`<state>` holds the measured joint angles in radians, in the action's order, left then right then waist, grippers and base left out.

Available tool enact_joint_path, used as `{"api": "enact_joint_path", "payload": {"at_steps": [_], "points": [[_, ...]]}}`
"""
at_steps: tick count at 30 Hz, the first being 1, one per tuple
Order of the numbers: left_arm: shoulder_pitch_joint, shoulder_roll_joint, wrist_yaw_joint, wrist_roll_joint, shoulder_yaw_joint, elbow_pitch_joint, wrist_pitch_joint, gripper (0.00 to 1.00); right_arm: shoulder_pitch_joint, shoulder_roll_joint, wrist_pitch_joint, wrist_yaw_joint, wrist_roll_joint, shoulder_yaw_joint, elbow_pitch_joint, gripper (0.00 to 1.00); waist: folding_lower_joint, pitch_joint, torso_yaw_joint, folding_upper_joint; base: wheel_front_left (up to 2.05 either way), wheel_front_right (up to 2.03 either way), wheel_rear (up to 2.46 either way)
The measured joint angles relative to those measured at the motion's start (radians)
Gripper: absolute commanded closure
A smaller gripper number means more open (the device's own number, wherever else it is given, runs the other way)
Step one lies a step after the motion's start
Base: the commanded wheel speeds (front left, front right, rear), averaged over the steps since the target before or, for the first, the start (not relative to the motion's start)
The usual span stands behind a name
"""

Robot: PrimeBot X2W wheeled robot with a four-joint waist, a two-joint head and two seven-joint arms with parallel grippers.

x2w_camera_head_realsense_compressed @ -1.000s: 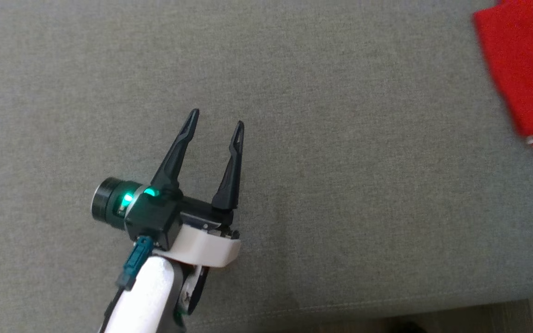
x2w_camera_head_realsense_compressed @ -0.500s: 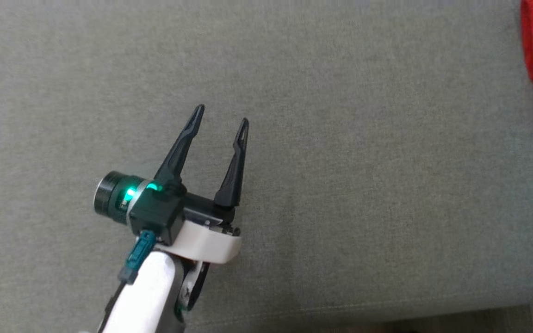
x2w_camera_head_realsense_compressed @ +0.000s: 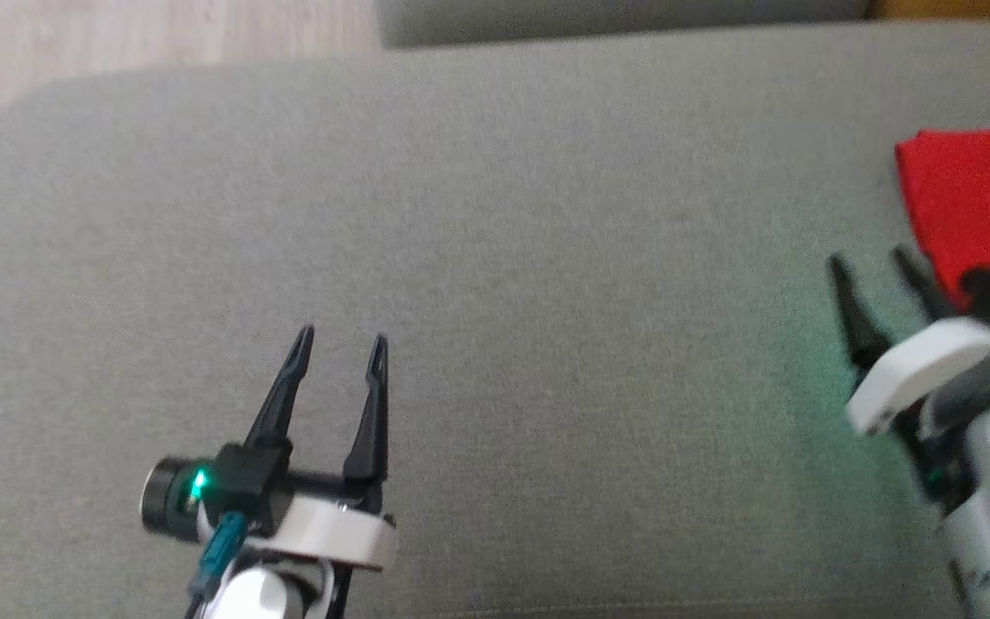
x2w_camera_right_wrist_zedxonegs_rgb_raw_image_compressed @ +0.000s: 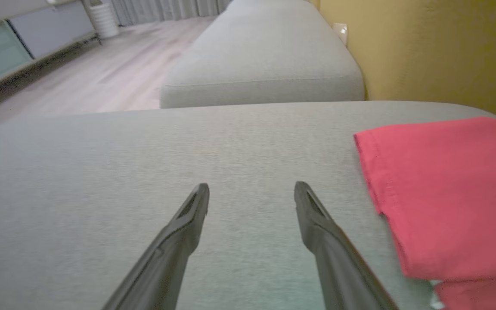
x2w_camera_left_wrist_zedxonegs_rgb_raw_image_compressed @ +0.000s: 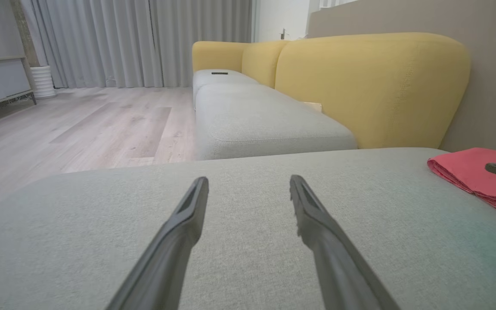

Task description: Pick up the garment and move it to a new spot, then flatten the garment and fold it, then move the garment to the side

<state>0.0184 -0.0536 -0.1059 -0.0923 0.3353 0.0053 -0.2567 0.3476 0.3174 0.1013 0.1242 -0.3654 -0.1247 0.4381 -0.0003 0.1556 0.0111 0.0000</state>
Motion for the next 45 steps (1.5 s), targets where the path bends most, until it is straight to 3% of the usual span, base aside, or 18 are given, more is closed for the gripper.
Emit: {"api": "enact_joint_path", "payload": {"at_steps": [7,8,12,25,35,36,45], "points": [[-0.112,-0.001,-0.022,-0.027,-0.062,-0.005,0.000,0.00,-0.142,-0.059,-0.197,0.000,-0.048,-0.108,-0.031,0.00,0.0000,-0.130,0.024,0.0000,0.00,0.00,0.00],[-0.138,-0.001,-0.023,-0.043,-0.071,-0.015,0.000,0.00,-0.179,-0.063,-0.263,0.000,-0.042,-0.126,-0.046,0.00,0.0000,-0.159,0.031,0.0000,0.00,0.00,0.00],[-0.178,-0.001,-0.007,-0.051,-0.094,-0.023,0.000,0.00,-0.237,-0.087,-0.341,0.000,-0.010,-0.128,-0.076,0.00,0.0001,-0.202,0.044,0.0000,0.00,0.00,0.00],[-0.260,-0.003,0.037,-0.014,-0.124,-0.020,0.000,0.00,-0.471,-0.210,-0.350,0.000,0.094,0.007,-0.232,0.00,0.0002,-0.272,0.064,0.0000,0.00,0.00,0.00],[-0.284,-0.004,0.045,-0.006,-0.125,-0.011,0.000,0.00,-0.502,-0.238,-0.350,0.000,0.109,0.024,-0.253,0.00,0.0003,-0.286,0.056,0.0000,0.00,0.00,0.00],[-0.284,-0.004,0.044,-0.006,-0.124,-0.004,0.000,1.00,-0.502,-0.239,-0.349,0.000,0.109,0.024,-0.247,1.00,0.0003,-0.286,0.055,0.0000,0.00,0.00,0.00],[-0.332,-0.004,0.044,-0.053,-0.122,0.095,0.010,1.00,-0.559,-0.240,-0.337,0.000,0.070,0.020,-0.150,1.00,0.0004,-0.282,0.053,0.0000,0.00,0.00,0.00]]}}
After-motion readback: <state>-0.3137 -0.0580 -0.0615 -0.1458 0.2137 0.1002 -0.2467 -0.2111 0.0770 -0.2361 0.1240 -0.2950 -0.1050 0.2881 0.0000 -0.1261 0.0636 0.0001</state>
